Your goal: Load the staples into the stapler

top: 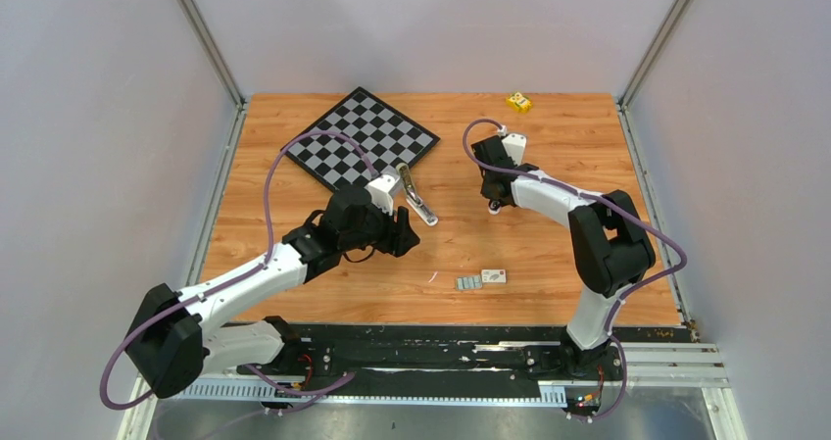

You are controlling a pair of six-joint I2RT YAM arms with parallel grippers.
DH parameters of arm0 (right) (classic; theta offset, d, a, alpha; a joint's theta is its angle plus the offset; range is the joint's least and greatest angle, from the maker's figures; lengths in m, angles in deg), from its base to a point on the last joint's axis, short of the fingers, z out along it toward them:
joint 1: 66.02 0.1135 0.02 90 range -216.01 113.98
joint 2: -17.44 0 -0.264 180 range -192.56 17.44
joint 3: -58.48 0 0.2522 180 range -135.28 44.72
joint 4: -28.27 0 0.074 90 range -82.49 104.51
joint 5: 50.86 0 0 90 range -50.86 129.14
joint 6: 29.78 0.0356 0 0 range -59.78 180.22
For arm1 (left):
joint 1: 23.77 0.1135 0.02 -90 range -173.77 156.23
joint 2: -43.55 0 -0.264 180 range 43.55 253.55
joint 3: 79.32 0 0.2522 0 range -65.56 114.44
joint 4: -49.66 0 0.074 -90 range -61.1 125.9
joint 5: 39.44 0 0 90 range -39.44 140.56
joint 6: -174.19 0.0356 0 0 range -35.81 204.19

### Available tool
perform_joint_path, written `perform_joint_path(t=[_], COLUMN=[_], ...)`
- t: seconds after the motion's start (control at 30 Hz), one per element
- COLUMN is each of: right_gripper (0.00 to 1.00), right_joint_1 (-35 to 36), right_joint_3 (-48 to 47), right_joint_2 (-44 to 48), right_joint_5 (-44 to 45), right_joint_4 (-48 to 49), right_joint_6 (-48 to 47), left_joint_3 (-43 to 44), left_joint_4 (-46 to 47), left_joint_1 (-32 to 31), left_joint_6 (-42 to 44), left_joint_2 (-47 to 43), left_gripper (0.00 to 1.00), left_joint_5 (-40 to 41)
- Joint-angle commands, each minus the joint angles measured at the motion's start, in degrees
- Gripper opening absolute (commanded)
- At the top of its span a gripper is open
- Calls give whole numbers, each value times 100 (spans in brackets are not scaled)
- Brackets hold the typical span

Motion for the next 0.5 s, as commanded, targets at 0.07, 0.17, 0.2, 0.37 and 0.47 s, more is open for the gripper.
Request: perform_joint_path(t=[0.07,0.17,0.2,0.37,0.47], right_gripper=[19,19,19,19,19], right_joint_1=[-87,-95,-100,-95,-95], right_joint_3=[-2,-8,-15,-4,31], right_joint_2=[-51,-59,-69,-85,-74], right_joint_5=[206,203,205,199,194], right_joint_4=[39,40,37,38,37], right_joint_6=[101,98,88,67,74], left_joint_3=[-80,-70,-63,-70,-65], left_joint_4=[90,84,81,83,72], left_joint_1=[45,45,45,45,45], left_joint_6=[-23,-14,-10,-24,-16], left_joint_2=[90,120,125,129,126], left_gripper=[57,57,57,57,57], left_joint_5=[-6,-4,-10,-15,-15])
